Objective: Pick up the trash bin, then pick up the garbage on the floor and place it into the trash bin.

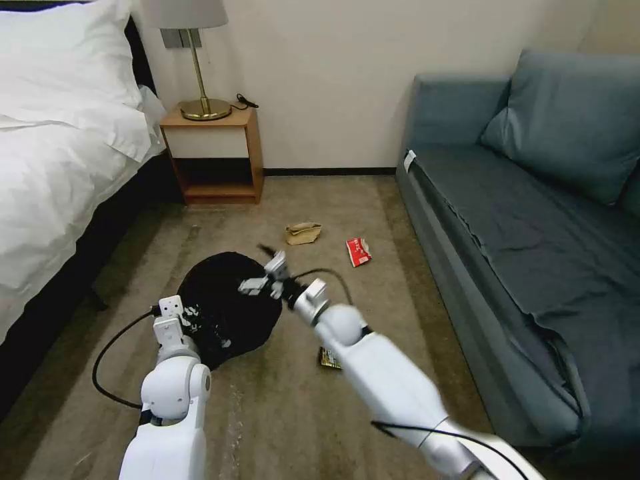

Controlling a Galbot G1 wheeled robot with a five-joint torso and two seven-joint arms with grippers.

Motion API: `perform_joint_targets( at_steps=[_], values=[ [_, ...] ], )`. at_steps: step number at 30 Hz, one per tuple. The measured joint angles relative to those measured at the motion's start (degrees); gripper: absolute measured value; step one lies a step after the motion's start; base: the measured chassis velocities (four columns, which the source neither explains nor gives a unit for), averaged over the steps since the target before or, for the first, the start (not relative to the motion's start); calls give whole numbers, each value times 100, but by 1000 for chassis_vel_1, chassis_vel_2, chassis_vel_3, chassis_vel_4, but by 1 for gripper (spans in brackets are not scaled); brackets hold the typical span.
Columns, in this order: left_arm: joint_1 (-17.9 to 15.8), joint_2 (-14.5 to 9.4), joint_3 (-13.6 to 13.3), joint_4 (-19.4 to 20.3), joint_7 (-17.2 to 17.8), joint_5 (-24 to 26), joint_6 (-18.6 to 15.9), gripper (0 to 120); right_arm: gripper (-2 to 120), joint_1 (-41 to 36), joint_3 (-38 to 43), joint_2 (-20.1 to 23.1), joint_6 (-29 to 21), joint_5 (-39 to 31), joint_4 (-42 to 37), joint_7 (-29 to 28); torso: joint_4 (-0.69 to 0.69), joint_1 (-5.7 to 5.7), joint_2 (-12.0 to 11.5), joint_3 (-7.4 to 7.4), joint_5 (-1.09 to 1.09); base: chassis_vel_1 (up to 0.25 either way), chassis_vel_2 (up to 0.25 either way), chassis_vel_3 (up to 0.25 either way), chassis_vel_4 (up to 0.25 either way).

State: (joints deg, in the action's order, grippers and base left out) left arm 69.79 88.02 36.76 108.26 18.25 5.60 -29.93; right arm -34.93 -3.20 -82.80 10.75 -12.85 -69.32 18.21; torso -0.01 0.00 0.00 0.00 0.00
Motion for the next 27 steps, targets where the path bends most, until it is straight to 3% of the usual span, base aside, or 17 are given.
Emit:
perform_joint_targets(
  at_steps=[8, 11, 18, 20, 27],
  values=[
    [-23, -18, 0, -16, -3, 23, 6, 1, 100, -105, 122, 404, -52, 620, 702, 460, 0, 0, 0, 0, 1, 0, 0, 0, 0],
    [20, -41, -5, -26, -4, 24, 23, 1, 100, -193, 289, 530, -148, 1179, 1120, 1512, 1, 0, 0, 0, 1, 0, 0, 0, 0],
    [37, -69, 34, 10, -3, 35, 23, 1, 100, -241, 533, 520, 41, 1876, 1647, 2309, 1, 0, 0, 0, 0, 0, 0, 0, 0],
    [74, -70, 39, 44, -3, 43, 23, 1, 100, -256, 838, 460, 39, 2561, 1823, 2714, 1, 0, 0, 0, 1, 0, 0, 0, 0],
    [91, -86, 75, 63, -6, 55, 29, 1, 100, -345, 1155, 459, 61, 3088, 2116, 2983, 1, 0, 0, 0, 0, 0, 0, 0, 0]
  ],
)
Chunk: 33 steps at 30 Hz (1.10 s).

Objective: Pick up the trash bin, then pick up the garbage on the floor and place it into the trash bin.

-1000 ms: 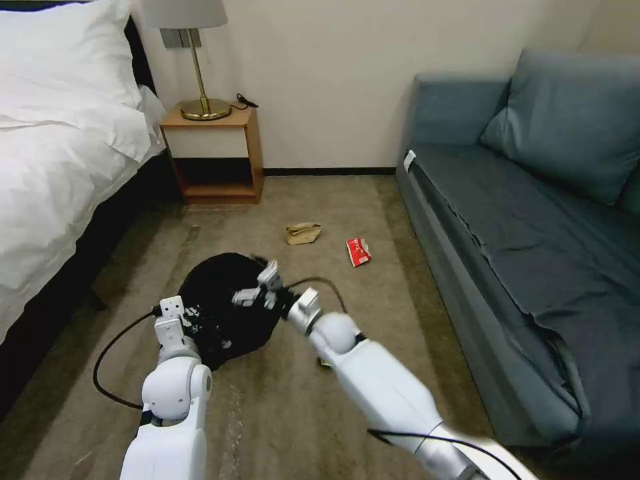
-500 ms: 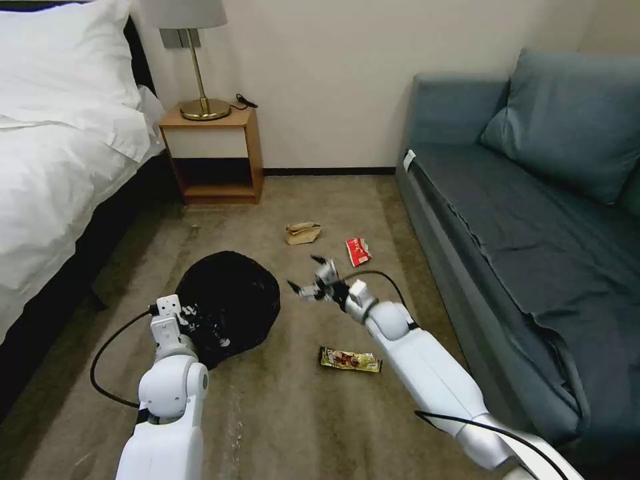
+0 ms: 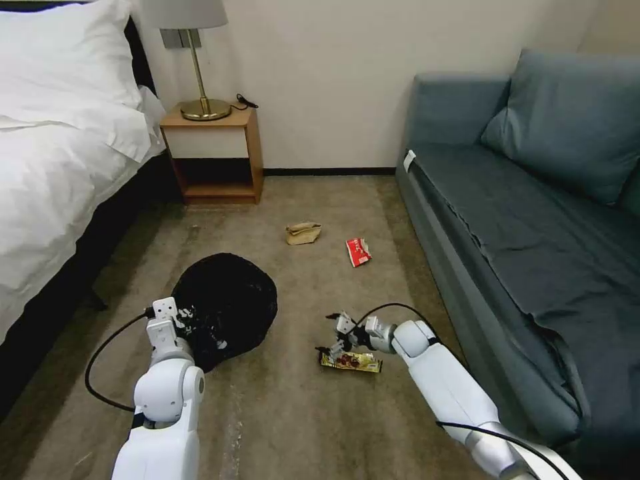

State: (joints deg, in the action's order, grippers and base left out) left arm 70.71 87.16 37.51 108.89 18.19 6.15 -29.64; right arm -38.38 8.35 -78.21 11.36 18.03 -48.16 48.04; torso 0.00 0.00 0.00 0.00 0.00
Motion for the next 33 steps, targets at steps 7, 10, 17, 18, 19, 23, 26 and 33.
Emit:
perform_joint_targets(
  at_steps=[7, 10, 17, 18, 19, 23, 26, 33],
  values=[
    [-9, -21, -18, 9, 0, 1, -1, 1, 100, -76, 280, 33, -69, -108, 222, -111, 0, 0, 0, 0, 1, 0, 0, 0, 0],
    [-14, -18, -27, 9, 0, 1, -4, 1, 100, -108, 407, 57, -69, -87, 337, -99, 0, 0, 0, 0, 0, 0, 0, 0, 0],
    [-27, -5, -52, 59, 0, -2, -47, 1, 100, -176, 712, 84, 49, 36, 647, -146, 0, 0, 0, 0, 0, 0, 0, 0, 0],
    [-25, -5, -53, 70, 0, -2, -51, 1, 100, -166, 773, 84, 80, 88, 751, -161, -1, 0, 0, 0, 1, 0, 0, 0, 0],
    [-25, -5, -53, 70, 0, -2, -51, 1, 100, -166, 773, 84, 80, 88, 751, -161, -1, 0, 0, 0, 1, 0, 0, 0, 0],
    [3, -4, -45, 109, 4, -3, -56, 1, 100, -106, 925, 89, 155, 279, 1046, -257, 0, 0, 0, 0, 0, 0, 0, 0, 0],
    [14, 3, -36, 110, 7, -2, -57, 1, 100, -107, 998, 76, 162, 334, 1172, -365, -1, 0, 0, 0, 0, 0, 0, 0, 0],
    [51, 3, -41, 114, 10, 0, -57, 1, 100, -142, 1122, 24, 204, 463, 1350, -435, -1, 0, 0, 0, 0, 0, 0, 0, 0]
  ],
)
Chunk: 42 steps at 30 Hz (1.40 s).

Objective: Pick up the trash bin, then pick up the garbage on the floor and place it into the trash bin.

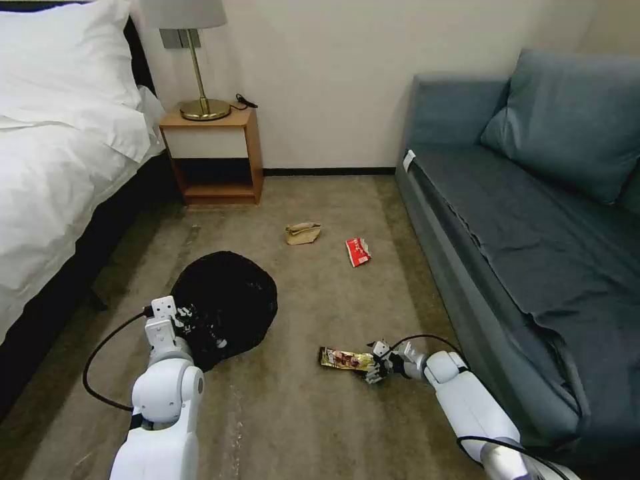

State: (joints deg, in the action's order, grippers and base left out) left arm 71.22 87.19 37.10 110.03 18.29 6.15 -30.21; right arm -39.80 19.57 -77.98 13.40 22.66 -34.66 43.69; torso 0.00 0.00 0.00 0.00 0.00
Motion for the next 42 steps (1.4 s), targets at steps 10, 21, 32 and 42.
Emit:
perform_joint_targets(
  at_steps=[10, 21, 32, 42],
  values=[
    [29, -14, -2, 42, 2, 5, 7, 1, 87, -106, 91, -33, 44, -2, 103, -87, -1, -1, 1, -1, -3, 0, 0, 0, 0],
    [54, -15, -6, 86, 5, 6, 7, 1, 56, -221, 107, -74, 44, -103, 15, -127, -2, -1, 1, -1, 0, 0, 0, 0, 0],
    [56, -10, 4, 78, 7, 9, 9, 1, 26, -267, 114, -82, 20, -146, -24, -158, 3, -1, 0, 0, 4, 0, 0, 0, 0],
    [41, -7, 1, 57, 8, 7, 13, 1, 0, -287, 107, -82, -20, -186, -82, -264, 0, 0, -1, 1, 0, 0, 0, 0, 0]
  ],
)
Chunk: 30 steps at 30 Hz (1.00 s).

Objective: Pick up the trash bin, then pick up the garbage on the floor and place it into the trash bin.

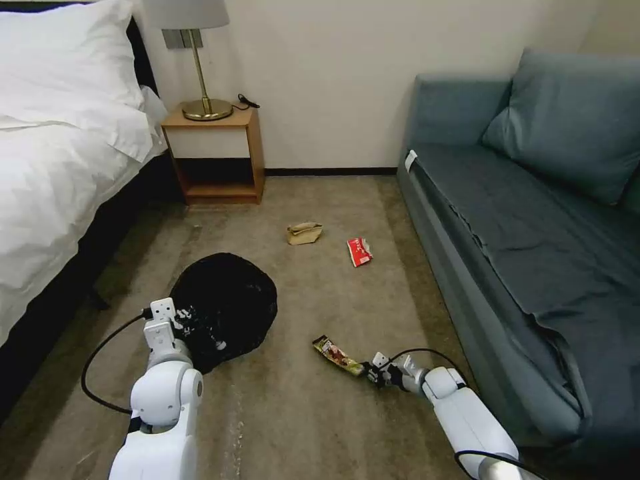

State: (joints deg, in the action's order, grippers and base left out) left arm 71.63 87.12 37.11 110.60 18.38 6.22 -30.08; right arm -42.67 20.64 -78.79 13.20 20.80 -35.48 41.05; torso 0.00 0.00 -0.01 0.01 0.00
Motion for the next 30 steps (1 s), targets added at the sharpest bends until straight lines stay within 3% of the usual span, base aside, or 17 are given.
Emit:
perform_joint_targets(
  at_steps=[12, 19, 25, 27, 30],
  values=[
    [7, 4, 5, -7, 2, -9, 2, 1, 0, -18, 27, -9, -6, -35, -40, -20, 0, 0, 0, 0, 1, 0, 0, 0, 0],
    [10, 12, 2, -26, 6, -18, 7, 1, 0, -39, -2, 18, 14, -470, -616, 11, 0, 0, 0, 0, -1, 0, 0, 0, 0],
    [4, 11, -1, -47, 6, -21, 12, 1, 0, -104, -82, -58, 65, -464, -662, -25, 0, 0, 0, 0, 0, 0, 0, 0, 0],
    [2, 7, 1, -54, 6, -22, 12, 1, 2, -129, -101, -74, 83, -459, -662, -48, 0, 0, 0, 0, 0, 0, 0, 0, 0],
    [-9, 14, -4, -65, 9, -33, 13, 1, 17, -184, -202, -146, 112, -478, -705, -110, 0, 0, 0, 0, 0, 0, 0, 0, 0]
  ],
)
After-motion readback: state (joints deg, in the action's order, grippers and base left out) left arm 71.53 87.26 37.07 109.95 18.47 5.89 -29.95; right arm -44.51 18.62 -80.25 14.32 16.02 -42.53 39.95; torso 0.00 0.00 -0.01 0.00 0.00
